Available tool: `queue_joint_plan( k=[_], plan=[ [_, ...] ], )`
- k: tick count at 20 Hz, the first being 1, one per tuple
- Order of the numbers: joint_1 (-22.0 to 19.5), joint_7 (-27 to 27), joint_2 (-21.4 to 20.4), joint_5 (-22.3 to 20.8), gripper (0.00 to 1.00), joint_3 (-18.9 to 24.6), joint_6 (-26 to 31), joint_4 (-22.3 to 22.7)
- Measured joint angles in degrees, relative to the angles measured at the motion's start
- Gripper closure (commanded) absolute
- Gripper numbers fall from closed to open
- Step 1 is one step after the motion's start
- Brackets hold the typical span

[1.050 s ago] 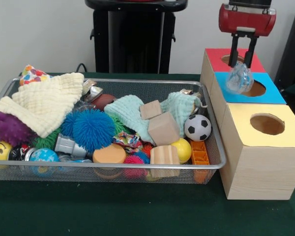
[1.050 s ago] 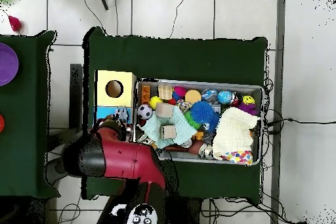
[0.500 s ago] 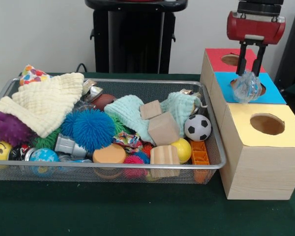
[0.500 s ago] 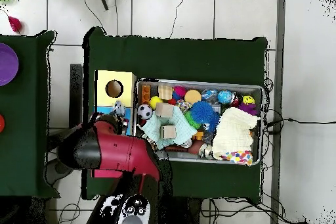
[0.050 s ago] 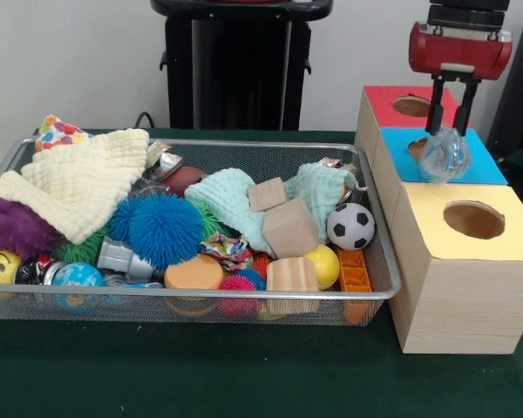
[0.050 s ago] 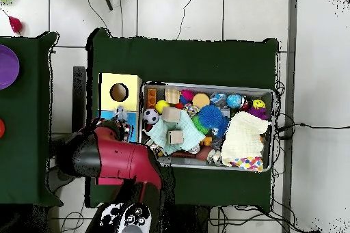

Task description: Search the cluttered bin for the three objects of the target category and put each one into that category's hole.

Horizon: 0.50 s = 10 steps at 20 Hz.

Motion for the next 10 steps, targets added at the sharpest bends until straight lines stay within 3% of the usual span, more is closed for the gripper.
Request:
queue_joint_plan(
  k=[10],
  plan=[
    [4.6,0.5,-0.3,1.9,1.00,-2.0,2.4,0.0]
  ],
)
